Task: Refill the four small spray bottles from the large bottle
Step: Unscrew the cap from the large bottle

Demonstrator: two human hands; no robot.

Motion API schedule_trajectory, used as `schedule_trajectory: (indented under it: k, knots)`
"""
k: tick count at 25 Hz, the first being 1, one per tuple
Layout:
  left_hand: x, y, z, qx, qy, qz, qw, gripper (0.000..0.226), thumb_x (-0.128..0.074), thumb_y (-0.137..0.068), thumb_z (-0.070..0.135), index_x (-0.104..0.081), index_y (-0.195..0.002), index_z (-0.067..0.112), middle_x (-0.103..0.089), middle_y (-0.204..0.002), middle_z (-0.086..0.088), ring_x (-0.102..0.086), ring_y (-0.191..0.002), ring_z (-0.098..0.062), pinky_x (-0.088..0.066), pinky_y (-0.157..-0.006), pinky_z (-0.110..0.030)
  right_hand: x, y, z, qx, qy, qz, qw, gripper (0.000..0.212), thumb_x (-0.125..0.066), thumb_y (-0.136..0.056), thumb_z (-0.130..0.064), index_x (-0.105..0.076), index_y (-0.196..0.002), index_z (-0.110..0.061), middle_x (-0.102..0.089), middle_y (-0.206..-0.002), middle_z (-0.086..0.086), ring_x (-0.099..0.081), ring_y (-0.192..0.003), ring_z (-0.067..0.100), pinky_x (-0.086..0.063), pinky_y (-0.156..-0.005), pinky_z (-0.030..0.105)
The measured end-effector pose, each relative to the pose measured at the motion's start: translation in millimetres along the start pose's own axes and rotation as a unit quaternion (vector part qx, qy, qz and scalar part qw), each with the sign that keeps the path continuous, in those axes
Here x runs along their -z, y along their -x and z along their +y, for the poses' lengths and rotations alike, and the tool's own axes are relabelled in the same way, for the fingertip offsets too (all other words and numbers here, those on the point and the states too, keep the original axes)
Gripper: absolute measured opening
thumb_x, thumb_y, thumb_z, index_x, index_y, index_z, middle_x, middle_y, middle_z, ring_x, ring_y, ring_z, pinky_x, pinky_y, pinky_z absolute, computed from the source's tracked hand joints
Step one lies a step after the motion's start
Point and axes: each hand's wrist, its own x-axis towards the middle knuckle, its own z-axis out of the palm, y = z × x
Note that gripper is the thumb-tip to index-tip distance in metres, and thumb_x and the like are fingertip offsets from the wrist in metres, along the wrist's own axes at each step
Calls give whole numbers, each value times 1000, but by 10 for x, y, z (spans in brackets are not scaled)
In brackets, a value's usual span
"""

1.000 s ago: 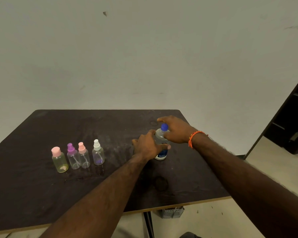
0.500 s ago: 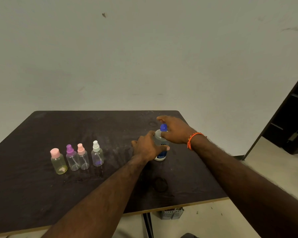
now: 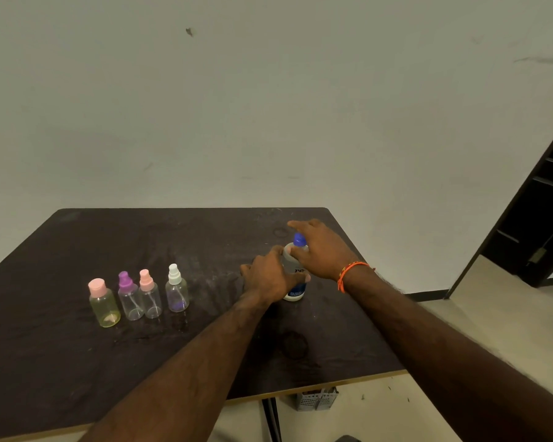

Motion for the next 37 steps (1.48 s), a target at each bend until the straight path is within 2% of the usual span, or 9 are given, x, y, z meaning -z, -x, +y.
schedule_trajectory:
  k: [2,5,9,11,14,20,23,28,37]
  knots:
    - [1,-7,-6,2,-1,-4,1000,79,-73,-75,75,-50,-136,30,-68,-130,6,-61,-121,-21,-34,-106,-49,-6,-4,23,-24,2,61,998,38,-57,-95,-45,-56,-126,-23,-55,-124,2,-55,-105,17,-45,-90,31]
    - [3,-10,-16,-2,-2,-4,1000,77,-74,-75,75,-51,-135,30,-68,-129,6,-61,-121,-21,-34,-105,-48,49,-21,42,-15,-21,43,999,26,-55,-98,-31,-60,-121,-22,-56,-121,2,-56,-106,18,-45,-92,31]
    - [0,-3,-14,1,2,-7,1000,79,-74,-76,73,-50,-137,29,-67,-131,5,-60,-122,-22,-33,-106,-48,128,-18,32,6,-46,-37,998,53,-56,-91,-7,-48,-142,-20,-53,-142,3,-52,-127,21,-42,-104,30]
    - [0,-5,-11,1,4,-8,1000,77,-74,-77,73,-50,-137,30,-68,-130,6,-60,-121,-21,-33,-106,-48,131,-19,39,-8,-53,-29,998,64,-66,-89,-21,-40,-147,-19,-52,-144,2,-54,-125,21,-44,-101,31]
    - [-4,-15,-20,3,-2,-9,1000,78,-73,-76,75,-50,-136,31,-68,-129,6,-61,-121,-21,-33,-106,-49,93,-48,69,-32,6,28,999,43,-66,-90,-42,-58,-124,-17,-64,-117,3,-59,-98,17,-48,-85,30]
    - [-8,-17,-28,3,0,-11,1000,81,-73,-76,76,-49,-138,30,-68,-128,5,-61,-119,-22,-33,-105,-48,166,-30,101,30,-37,-24,999,34,-56,-92,-6,-63,-122,-21,-62,-125,0,-55,-103,14,-43,-89,26]
    - [-2,0,-15,7,7,-10,1000,82,-75,-74,75,-49,-139,31,-67,-131,5,-60,-123,-22,-32,-107,-49,244,23,169,26,-122,21,992,33,-58,-93,-8,-61,-122,-23,-61,-119,-6,-56,-102,11,-40,-86,21]
    - [5,49,-14,-2,26,5,1000,78,-76,-76,70,-49,-139,35,-68,-128,7,-60,-124,-22,-33,-107,-48,153,116,566,-105,-135,119,978,30,-66,-91,-24,-61,-120,-22,-60,-111,-7,-56,-101,11,-43,-87,26]
    - [-23,19,-50,-6,49,5,999,81,-78,-75,69,-48,-141,35,-67,-134,7,-61,-126,-22,-35,-113,-52,-579,416,1121,-261,-4,-49,964,24,-76,-83,-30,-66,-103,-21,-70,-105,5,-62,-91,20,-55,-90,38]
